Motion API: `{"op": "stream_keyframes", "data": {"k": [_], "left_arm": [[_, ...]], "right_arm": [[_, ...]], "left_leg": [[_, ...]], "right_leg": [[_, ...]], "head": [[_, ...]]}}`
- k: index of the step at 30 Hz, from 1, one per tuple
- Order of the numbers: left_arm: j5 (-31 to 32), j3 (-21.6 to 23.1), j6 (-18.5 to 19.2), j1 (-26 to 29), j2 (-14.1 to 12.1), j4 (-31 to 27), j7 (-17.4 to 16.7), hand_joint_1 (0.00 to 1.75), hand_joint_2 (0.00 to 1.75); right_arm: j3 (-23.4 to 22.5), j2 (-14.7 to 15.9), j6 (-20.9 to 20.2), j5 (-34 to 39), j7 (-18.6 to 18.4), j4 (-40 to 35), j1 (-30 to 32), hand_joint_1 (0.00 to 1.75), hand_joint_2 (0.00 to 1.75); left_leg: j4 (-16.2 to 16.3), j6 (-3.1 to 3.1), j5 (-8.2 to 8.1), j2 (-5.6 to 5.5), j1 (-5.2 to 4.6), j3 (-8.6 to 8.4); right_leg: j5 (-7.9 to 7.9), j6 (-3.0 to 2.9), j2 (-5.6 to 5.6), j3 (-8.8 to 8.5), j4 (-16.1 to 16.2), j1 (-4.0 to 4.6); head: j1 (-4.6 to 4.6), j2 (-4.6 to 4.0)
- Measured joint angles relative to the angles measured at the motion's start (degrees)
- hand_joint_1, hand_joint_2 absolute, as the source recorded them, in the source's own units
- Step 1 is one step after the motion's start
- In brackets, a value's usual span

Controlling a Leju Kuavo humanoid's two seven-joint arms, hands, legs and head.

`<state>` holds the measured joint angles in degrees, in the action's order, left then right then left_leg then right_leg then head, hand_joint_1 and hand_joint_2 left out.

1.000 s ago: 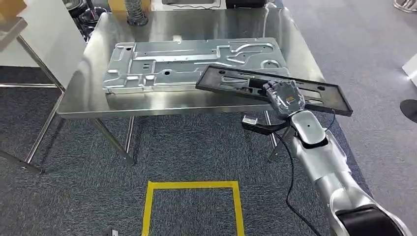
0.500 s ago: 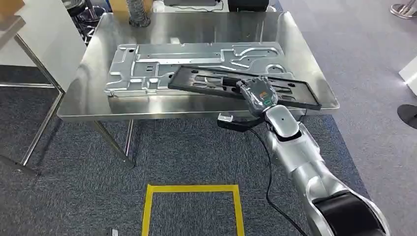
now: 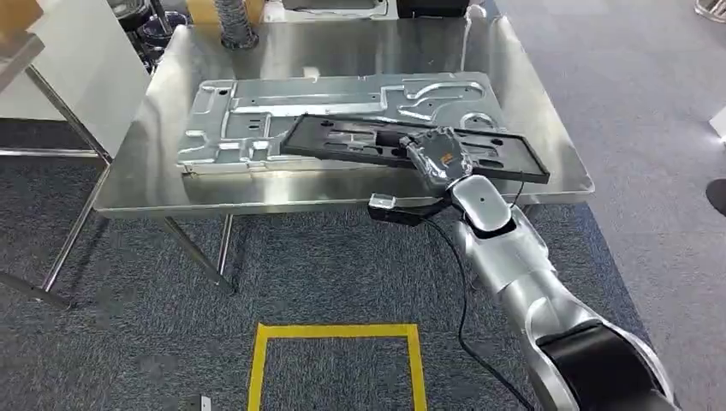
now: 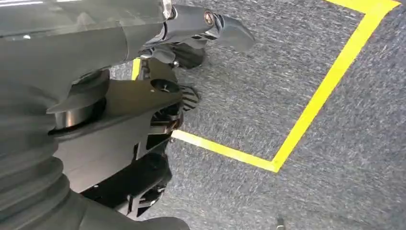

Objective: Take the parts from the cabinet and place them on the table.

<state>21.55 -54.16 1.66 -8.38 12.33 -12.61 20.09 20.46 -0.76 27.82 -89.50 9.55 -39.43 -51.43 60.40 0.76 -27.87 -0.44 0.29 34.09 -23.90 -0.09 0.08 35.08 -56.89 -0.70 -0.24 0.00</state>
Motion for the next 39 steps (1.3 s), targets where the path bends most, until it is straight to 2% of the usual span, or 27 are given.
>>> {"op": "stream_keyframes", "data": {"k": [1,3,4,5,6,8,10,13,15,16,18,19,20,21,23,24,25,28,29,30,31,33,34,35,36,38,39], "left_arm": [[0.0,0.0,0.0,0.0,0.0,0.0,0.0,0.0,1.75],[0.0,0.0,-0.1,0.1,0.0,0.0,0.0,0.0,1.75],[0.0,0.0,-0.1,0.1,0.0,0.0,0.0,0.0,1.75],[0.0,0.0,-0.1,0.1,0.0,0.0,0.0,0.0,1.75],[0.0,0.0,-0.1,0.2,0.0,0.0,0.0,0.0,1.75],[0.0,0.0,-0.2,0.2,0.0,0.0,0.1,0.0,1.75],[0.0,0.0,-0.2,0.1,0.0,0.0,0.2,0.0,1.75],[0.1,0.1,-0.4,0.2,-0.1,0.0,0.2,0.0,1.75],[0.2,0.4,-0.5,0.2,0.0,0.0,0.2,0.0,1.75],[0.2,0.5,-0.5,0.1,0.0,0.0,0.2,0.0,1.75],[0.2,0.7,-0.5,0.1,0.0,0.0,0.2,0.0,1.75],[0.2,0.9,-0.5,0.1,-0.1,0.0,0.2,0.0,1.75],[0.2,0.9,-0.5,0.1,-0.1,0.0,0.2,0.0,1.75],[0.2,1.0,-0.5,0.1,-0.1,0.0,0.2,0.0,1.75],[0.2,1.2,-0.5,0.2,-0.1,0.0,0.2,0.0,1.75],[0.2,1.2,-0.5,0.2,-0.1,0.0,0.1,0.0,1.75],[0.2,1.3,-0.5,0.1,0.0,0.0,0.1,0.0,1.75],[0.3,1.3,-0.5,0.1,-0.1,0.0,0.0,0.0,1.75],[0.3,1.3,-0.5,0.1,-0.1,0.0,0.0,0.0,1.75],[0.3,1.4,-0.5,0.1,-0.1,0.0,0.0,0.0,1.75],[0.3,1.4,-0.5,0.1,-0.1,0.0,0.0,0.0,1.75],[0.5,1.4,-0.5,0.1,-0.1,0.0,0.0,0.0,1.75],[0.5,1.4,-0.5,0.2,-0.1,0.0,0.0,0.0,1.75],[0.5,1.4,-0.5,0.3,-0.2,0.0,0.0,0.0,1.75],[0.5,1.4,-0.5,0.4,-0.2,0.0,0.0,0.0,1.75],[0.6,1.4,-0.5,0.4,-0.2,0.0,0.0,0.0,1.75],[0.6,1.4,-0.5,0.4,-0.2,0.0,0.0,0.0,1.75]], "right_arm": [[0.2,-0.1,0.0,0.0,0.0,0.0,-0.1,1.75,1.75],[0.5,-0.5,0.0,0.0,0.0,0.2,-0.1,1.75,1.75],[0.7,-0.5,0.0,0.0,0.1,0.4,0.0,1.75,1.75],[0.9,-0.5,0.0,0.0,0.2,0.5,0.2,1.75,1.75],[1.1,-0.5,0.0,0.0,0.2,0.5,0.3,1.75,1.75],[1.3,-0.6,0.0,0.0,0.2,0.5,0.3,1.75,1.75],[1.6,-0.7,-0.2,-0.1,-0.1,0.5,0.2,1.75,1.75],[1.9,-0.7,-0.6,-0.2,-0.1,0.5,0.2,1.75,1.75],[2.1,-0.7,-1.0,-0.2,-0.2,0.3,0.1,1.75,1.75],[2.2,-0.7,-1.0,-0.2,-0.2,0.3,0.0,1.75,1.75],[2.2,-0.7,-1.0,-0.2,-0.3,0.3,0.2,1.75,1.75],[2.4,-0.7,-1.1,-0.2,-0.3,0.3,0.4,1.75,1.75],[2.5,-0.7,-1.2,-0.2,-0.3,0.3,0.6,1.75,1.75],[2.6,-0.7,-1.2,-0.2,-0.3,0.3,0.7,1.75,1.75],[2.7,-0.7,-1.5,-0.2,-0.3,0.2,0.5,1.75,1.75],[2.8,-0.7,-1.7,-0.2,-0.4,0.0,0.5,1.75,1.75],[2.8,-0.7,-2.0,-0.2,-0.4,-0.1,0.3,1.75,1.75],[3.1,-0.7,-2.1,-0.3,-0.4,-0.5,0.3,1.75,1.75],[3.1,-0.7,-2.1,-0.3,-0.4,-0.5,0.3,1.75,1.75],[3.1,-0.7,-2.1,-0.3,-0.4,-0.8,0.4,1.75,1.75],[3.1,-0.8,-2.2,-0.3,-0.4,-0.8,0.3,1.75,1.75],[3.4,-0.8,-2.3,-0.3,-0.4,-0.9,0.3,1.75,1.75],[3.5,-0.8,-2.4,-0.3,-0.4,-0.9,0.5,1.75,1.75],[3.5,-0.8,-2.5,-0.4,-0.4,-0.9,0.8,1.75,1.75],[3.6,-0.8,-2.6,-0.4,-0.5,-0.9,1.0,1.75,1.75],[3.7,-0.8,-3.0,-0.4,-0.6,-1.0,1.0,1.75,1.75],[3.8,-0.8,-3.0,-0.4,-0.7,-1.2,1.0,1.75,1.75]], "left_leg": [[4.0,0.2,-1.98,0.0,0.12,1.96],[13.1,0.58,-5.25,0.01,0.28,6.85],[15.4,0.67,-5.3,0.01,0.33,8.46],[14.8,0.73,-3.95,0.02,0.38,8.6],[11.9,0.72,-1.56,0.04,0.42,7.61],[1.9,0.38,4.43,0.08,0.43,3.47],[-2.2,-0.1,3.9,0.03,0.23,1.57],[-2.0,-1.05,3.78,-0.06,0.09,1.77],[-2.7,-1.8,3.8,-0.02,0.47,0.97],[-2.7,-2.04,3.66,0.03,0.47,0.86],[-2.7,-2.38,3.4,0.07,0.39,0.53],[-2.6,-2.43,3.18,0.06,0.35,0.41],[-2.6,-2.47,2.98,0.03,0.35,0.24],[-2.5,-2.42,2.76,-0.06,0.35,0.07],[-2.1,-2.14,2.06,-0.22,0.35,-0.49],[-2.1,-1.87,1.68,-0.21,0.3,-0.7],[-1.8,-1.43,1.34,-0.21,-0.18,-0.64],[-2.4,-0.72,1.07,-0.08,0.02,-1.07],[-2.4,-0.22,0.77,-0.04,-0.23,-1.39],[-1.5,-0.06,0.07,0.04,0.08,-1.19],[1.6,0.16,-1.63,0.07,0.07,0.18],[10.8,0.41,-5.35,0.08,0.26,4.84],[14.8,0.5,-6.41,0.08,0.27,7.17],[16.4,0.57,-5.85,0.08,0.28,8.53],[14.7,0.53,-3.78,0.09,0.28,8.34],[5.6,0.26,2.48,0.1,0.34,4.95],[1.0,0.07,5.02,0.11,0.37,3.24]], "right_leg": [[-0.13,-0.39,0.0,-0.11,0.0,0.04],[-0.49,-0.62,0.06,-0.42,-0.1,0.13],[-0.66,-0.6,0.1,-0.58,-0.1,0.14],[-0.88,-0.53,0.13,-0.87,-0.1,0.14],[-1.14,-0.41,0.17,-1.17,-0.2,0.12],[-1.84,-0.06,0.23,-1.97,-0.4,0.11],[-2.29,0.5,0.4,-1.81,-0.7,0.52],[-2.26,1.36,0.29,-1.86,-0.3,0.46],[-3.66,1.98,0.19,-1.22,-2.4,0.22],[-5.35,2.16,0.21,0.61,-6.0,0.21],[-8.4,2.51,0.21,5.82,-15.2,-0.01],[-8.65,2.62,0.19,7.79,-18.0,-0.1],[-7.77,2.67,0.18,8.61,-18.3,-0.19],[-5.72,2.62,0.17,8.18,-16.3,-0.24],[0.2,2.15,0.13,4.41,-6.6,-0.19],[1.69,1.78,-0.04,2.73,-2.1,-0.07],[0.9,1.54,-0.09,2.02,-1.1,0.38],[0.43,0.87,0.14,1.97,-1.3,0.53],[0.53,0.56,0.23,1.59,-0.8,0.04],[0.48,0.26,0.19,1.12,-0.5,-0.16],[0.25,-0.1,0.18,0.84,-0.4,-0.15],[-0.12,-0.4,0.2,0.37,-0.4,-0.02],[-0.38,-0.4,0.22,0.14,-0.5,0.02],[-0.63,-0.4,0.25,-0.19,-0.5,0.04],[-0.96,-0.32,0.28,-0.62,-0.5,0.04],[-1.66,-0.03,0.38,-1.58,-0.6,0.02],[-2.08,0.2,0.38,-1.99,-0.6,0.02]], "head": [[-0.09,0.0],[-0.05,0.0],[-0.11,0.0],[-0.09,0.0],[-0.09,0.0],[-0.09,-0.02],[-0.09,0.0],[0.02,0.0],[0.19,0.0],[0.19,0.0],[0.15,0.0],[0.17,0.0],[0.19,0.0],[0.19,0.0],[0.19,0.0],[0.19,0.0],[0.15,0.0],[0.13,0.0],[0.04,0.0],[0.15,0.0],[-0.18,0.0],[-0.2,0.0],[-0.18,0.0],[-0.22,0.0],[-0.18,0.0],[-0.18,0.0],[-0.2,0.0]]}}
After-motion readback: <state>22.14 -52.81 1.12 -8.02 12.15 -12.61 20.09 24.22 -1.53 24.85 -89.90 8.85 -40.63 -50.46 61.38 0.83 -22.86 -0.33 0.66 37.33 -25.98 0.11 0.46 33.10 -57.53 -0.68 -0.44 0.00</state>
